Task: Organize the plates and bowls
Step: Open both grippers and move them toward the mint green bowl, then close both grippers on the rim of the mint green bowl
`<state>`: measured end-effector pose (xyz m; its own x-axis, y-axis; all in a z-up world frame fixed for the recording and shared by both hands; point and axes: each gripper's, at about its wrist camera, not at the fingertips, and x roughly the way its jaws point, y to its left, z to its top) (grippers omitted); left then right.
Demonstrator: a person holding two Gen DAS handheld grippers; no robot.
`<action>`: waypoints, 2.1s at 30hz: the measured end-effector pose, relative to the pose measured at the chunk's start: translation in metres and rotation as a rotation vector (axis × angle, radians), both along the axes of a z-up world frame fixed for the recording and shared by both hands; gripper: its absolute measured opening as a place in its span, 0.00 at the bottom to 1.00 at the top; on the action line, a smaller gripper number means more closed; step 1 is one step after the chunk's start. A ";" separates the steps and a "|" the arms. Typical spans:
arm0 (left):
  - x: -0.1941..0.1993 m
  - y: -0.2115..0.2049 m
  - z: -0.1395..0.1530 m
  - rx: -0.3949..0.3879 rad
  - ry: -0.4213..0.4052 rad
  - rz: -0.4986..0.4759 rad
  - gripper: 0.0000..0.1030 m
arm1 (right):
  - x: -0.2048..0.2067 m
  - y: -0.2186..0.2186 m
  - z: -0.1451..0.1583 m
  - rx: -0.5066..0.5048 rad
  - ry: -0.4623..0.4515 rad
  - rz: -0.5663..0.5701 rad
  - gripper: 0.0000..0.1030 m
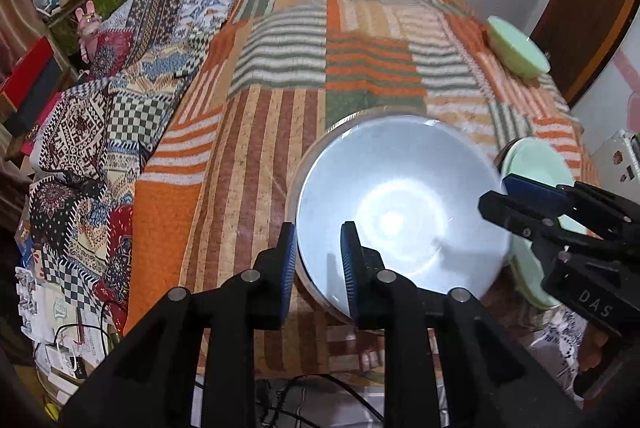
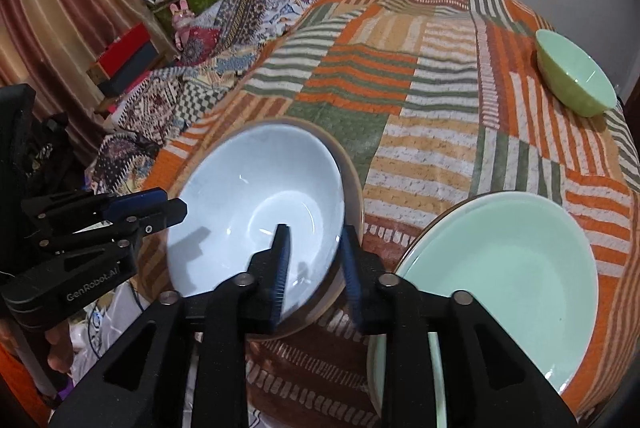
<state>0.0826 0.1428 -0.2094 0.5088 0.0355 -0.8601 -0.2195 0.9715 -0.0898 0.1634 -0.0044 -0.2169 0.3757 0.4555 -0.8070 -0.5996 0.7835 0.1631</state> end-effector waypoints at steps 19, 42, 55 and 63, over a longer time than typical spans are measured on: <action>0.018 -0.072 0.124 0.017 -0.359 -0.131 0.49 | 0.022 -0.107 0.095 0.161 -0.237 -0.173 0.53; 0.175 -0.130 0.074 -0.002 -0.247 -0.222 0.82 | 0.199 -0.206 0.028 0.126 -0.064 -0.529 0.50; 0.223 -0.131 0.036 -0.026 -0.173 -0.221 0.82 | 0.235 -0.200 0.002 0.062 -0.008 -0.480 0.18; 0.246 -0.133 0.024 -0.096 -0.116 -0.213 0.69 | 0.208 -0.206 0.003 0.079 0.005 -0.381 0.18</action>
